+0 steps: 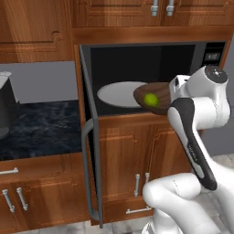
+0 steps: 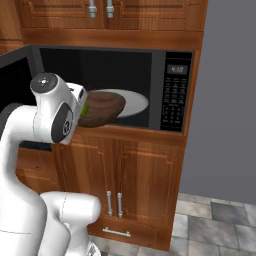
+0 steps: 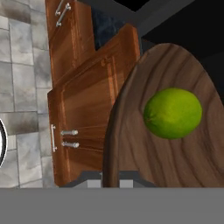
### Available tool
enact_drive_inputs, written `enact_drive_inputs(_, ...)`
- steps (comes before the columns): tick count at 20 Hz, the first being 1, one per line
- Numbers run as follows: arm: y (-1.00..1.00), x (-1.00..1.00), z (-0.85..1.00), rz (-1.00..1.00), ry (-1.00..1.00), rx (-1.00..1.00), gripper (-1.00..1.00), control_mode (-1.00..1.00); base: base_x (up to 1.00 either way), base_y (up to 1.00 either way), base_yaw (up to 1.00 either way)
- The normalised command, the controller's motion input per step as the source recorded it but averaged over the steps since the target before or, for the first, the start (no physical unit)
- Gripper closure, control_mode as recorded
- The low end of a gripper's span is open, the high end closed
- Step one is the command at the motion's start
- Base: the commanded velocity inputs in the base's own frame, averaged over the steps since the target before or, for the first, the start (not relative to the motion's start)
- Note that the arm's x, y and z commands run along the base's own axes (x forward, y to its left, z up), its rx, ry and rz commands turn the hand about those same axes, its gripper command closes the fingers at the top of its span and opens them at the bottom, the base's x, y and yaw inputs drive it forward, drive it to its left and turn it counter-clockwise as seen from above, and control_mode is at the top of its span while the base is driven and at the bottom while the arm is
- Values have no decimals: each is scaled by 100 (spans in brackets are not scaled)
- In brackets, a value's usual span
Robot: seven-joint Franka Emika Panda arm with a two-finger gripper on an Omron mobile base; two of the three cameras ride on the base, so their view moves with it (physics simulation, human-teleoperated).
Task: Pick the lime from the sink and place it in the bowl. Then pick the bowl and place it in the microwave. Then close the microwave door and press the start button.
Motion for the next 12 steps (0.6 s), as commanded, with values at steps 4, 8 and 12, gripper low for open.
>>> enact_drive_inputs(4,9,100,-3,4,1,-3,100,-100,0,0,0)
enact_drive_inputs(8,37,96,-9,6,6,-1,100,-100,0,0,0)
enact_drive_inputs(12,26,98,-31,2,7,0,100,-100,0,0,0)
